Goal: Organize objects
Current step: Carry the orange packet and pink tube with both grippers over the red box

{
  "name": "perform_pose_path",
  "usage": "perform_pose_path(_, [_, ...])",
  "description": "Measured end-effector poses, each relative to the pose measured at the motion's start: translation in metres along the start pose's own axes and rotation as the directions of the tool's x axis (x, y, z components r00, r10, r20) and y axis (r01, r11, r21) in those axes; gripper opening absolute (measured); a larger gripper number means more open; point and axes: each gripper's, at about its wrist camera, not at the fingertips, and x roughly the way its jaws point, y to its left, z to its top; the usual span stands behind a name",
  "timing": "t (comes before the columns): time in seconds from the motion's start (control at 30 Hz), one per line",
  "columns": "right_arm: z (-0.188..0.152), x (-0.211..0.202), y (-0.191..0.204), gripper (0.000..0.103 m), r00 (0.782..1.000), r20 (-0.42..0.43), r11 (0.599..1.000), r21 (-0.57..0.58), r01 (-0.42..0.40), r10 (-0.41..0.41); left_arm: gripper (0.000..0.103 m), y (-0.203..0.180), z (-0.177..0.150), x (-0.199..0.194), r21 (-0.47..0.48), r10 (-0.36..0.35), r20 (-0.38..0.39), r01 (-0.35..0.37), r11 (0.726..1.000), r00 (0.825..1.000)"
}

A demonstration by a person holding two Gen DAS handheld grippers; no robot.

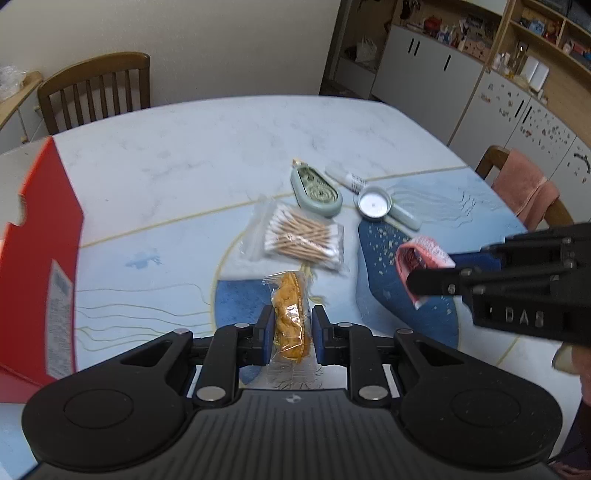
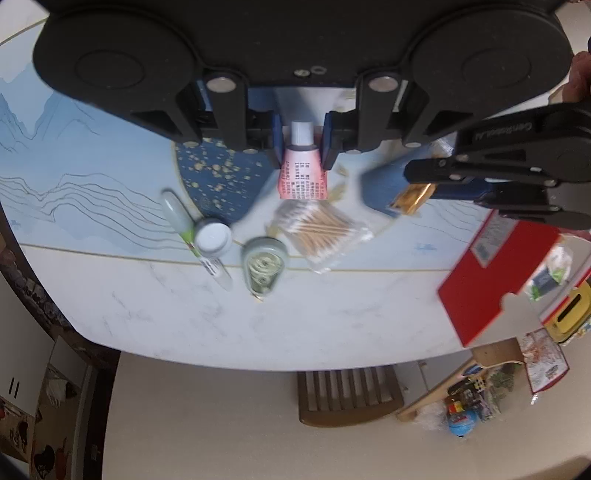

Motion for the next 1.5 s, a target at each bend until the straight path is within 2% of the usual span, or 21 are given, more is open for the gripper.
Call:
perform_pose_path(0.4, [0.018, -0.021, 0.069, 0.02, 0.998, 0.048, 0.997, -0.075, -0.035, 0.039, 0.02, 0.042, 0.007, -0.057, -0.032, 0.0, 0.064, 0.002, 0.999, 0.998])
perform_pose_path(0.9, [0.061, -0.017, 0.165, 0.02, 0.991, 0.082, 0.975, -0.205, -0.085, 0.104, 0.02, 0.12, 0.011, -0.121, -0.094, 0.076, 0.118, -0.065, 0.993, 0.99])
perform_pose_path(1.2, [0.084, -0.01, 0.22, 0.02, 0.985, 0.097, 0.949, -0.297, -0.108, 0.143, 0.02, 0.173, 0.005, -0.143, -0.135, 0.124, 0.136, -0.106, 0.985, 0.983])
perform_pose_path(1.5, [0.109, 0.018, 0.251, 0.02, 0.984, 0.072, 0.942, -0.31, -0.131, 0.16, 0.02, 0.222, 0.004, -0.148, -0.153, 0.186, 0.123, -0.167, 0.974, 0.975])
